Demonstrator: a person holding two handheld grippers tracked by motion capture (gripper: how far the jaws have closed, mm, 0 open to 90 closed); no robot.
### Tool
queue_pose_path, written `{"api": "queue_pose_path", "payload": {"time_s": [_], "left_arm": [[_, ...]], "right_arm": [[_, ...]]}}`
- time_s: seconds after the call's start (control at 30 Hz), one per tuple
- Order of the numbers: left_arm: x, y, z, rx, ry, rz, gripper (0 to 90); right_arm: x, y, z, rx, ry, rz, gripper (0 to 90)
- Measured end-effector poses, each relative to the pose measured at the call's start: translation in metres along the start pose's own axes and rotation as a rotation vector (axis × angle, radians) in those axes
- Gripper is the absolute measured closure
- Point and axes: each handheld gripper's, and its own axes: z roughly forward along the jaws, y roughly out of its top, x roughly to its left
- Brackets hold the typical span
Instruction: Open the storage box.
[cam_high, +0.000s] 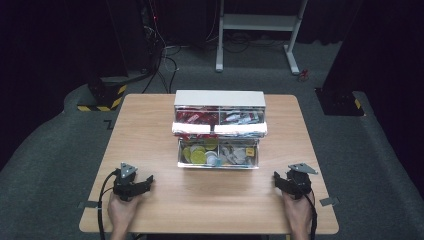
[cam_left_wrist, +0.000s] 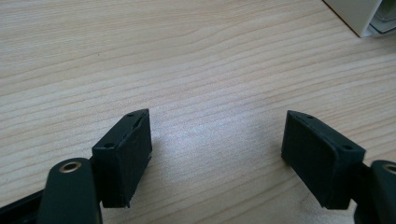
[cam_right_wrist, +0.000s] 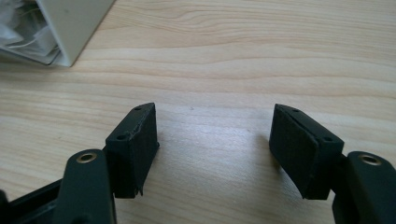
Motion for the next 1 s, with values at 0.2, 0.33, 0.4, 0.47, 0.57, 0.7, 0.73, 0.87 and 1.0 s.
{"api": "queue_pose_path", "payload": {"time_s": [0.2, 0.33, 0.4, 0.47, 0.57, 0.7, 0.73, 0.87, 1.0], "left_arm": [[0.0000, 0.0000, 0.0000, 0.000, 0.000, 0.000, 24.9], [-0.0002, -0.0001, 0.0002, -0.004, 0.002, -0.005, 25.2], [-0.0001, 0.0000, 0.0002, -0.005, 0.003, -0.005, 25.4], [-0.0001, -0.0001, 0.0000, -0.005, 0.006, -0.008, 26.3], [-0.0001, -0.0001, 0.0000, -0.005, 0.008, -0.008, 26.5], [-0.0001, 0.0001, 0.0001, -0.005, 0.008, -0.009, 26.6], [-0.0002, 0.0001, 0.0002, -0.005, 0.008, -0.009, 26.6], [-0.0001, 0.0001, 0.0001, -0.005, 0.008, -0.008, 26.6], [-0.0001, 0.0001, 0.0001, -0.005, 0.008, -0.008, 26.6]], "right_arm": [[-0.0003, -0.0001, -0.0001, 0.000, -0.003, 0.004, 31.7], [0.0006, 0.0002, 0.0003, 0.010, 0.009, 0.001, 26.9], [-0.0002, -0.0008, -0.0004, 0.006, 0.007, -0.003, 28.1], [-0.0010, -0.0006, -0.0007, 0.005, 0.008, 0.004, 30.3], [-0.0016, -0.0006, -0.0013, 0.005, 0.007, 0.005, 32.6], [-0.0072, -0.0013, -0.0032, -0.006, 0.034, 0.039, 37.1], [-0.0083, -0.0014, -0.0036, -0.008, 0.040, 0.050, 38.0], [-0.0058, -0.0015, -0.0041, -0.004, 0.027, 0.020, 41.5], [-0.0067, -0.0006, -0.0041, -0.016, 0.033, 0.025, 43.3]]}}
